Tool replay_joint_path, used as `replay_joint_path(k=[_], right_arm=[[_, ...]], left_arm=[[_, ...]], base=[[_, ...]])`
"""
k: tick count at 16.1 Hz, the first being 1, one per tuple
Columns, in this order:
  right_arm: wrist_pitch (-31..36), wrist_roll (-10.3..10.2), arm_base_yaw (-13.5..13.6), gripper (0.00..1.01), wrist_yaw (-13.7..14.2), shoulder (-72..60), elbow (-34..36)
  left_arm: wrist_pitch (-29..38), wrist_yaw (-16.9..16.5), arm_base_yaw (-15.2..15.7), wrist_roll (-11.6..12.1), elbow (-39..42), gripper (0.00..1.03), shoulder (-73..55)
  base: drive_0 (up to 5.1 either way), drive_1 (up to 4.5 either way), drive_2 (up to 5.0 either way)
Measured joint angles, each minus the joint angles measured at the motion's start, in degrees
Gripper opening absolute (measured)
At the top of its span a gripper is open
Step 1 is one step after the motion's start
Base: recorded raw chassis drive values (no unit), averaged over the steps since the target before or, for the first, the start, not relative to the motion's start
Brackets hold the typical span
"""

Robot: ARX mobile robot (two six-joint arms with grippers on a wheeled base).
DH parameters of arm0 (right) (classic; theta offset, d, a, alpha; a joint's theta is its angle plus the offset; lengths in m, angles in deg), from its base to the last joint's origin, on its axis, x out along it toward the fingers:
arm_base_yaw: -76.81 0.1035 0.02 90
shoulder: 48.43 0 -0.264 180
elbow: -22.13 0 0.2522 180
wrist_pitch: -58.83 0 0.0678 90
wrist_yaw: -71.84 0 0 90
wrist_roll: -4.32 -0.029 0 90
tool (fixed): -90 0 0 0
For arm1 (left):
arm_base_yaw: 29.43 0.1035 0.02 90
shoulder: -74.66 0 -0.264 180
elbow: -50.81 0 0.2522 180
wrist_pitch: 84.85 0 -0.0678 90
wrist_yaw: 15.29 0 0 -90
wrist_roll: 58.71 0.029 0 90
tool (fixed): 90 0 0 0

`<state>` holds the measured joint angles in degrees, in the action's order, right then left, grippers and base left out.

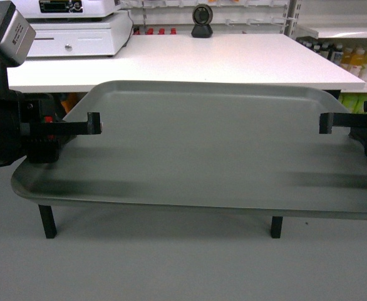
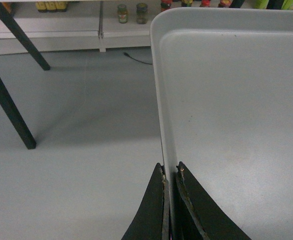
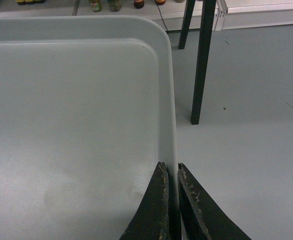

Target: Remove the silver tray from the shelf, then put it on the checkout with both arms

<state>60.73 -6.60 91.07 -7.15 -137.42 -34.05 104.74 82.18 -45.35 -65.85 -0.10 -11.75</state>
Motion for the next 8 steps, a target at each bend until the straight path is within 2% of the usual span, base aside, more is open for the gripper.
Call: replay_joint_path(k=[8], right_arm=[[0.4, 0.0, 0.0, 0.03, 0.0, 0.0, 0.0]], left_arm=[[0.3, 0.0, 0.0, 0.0, 0.0, 0.03, 0.0]], base=[[0.0, 4.36, -4.3]])
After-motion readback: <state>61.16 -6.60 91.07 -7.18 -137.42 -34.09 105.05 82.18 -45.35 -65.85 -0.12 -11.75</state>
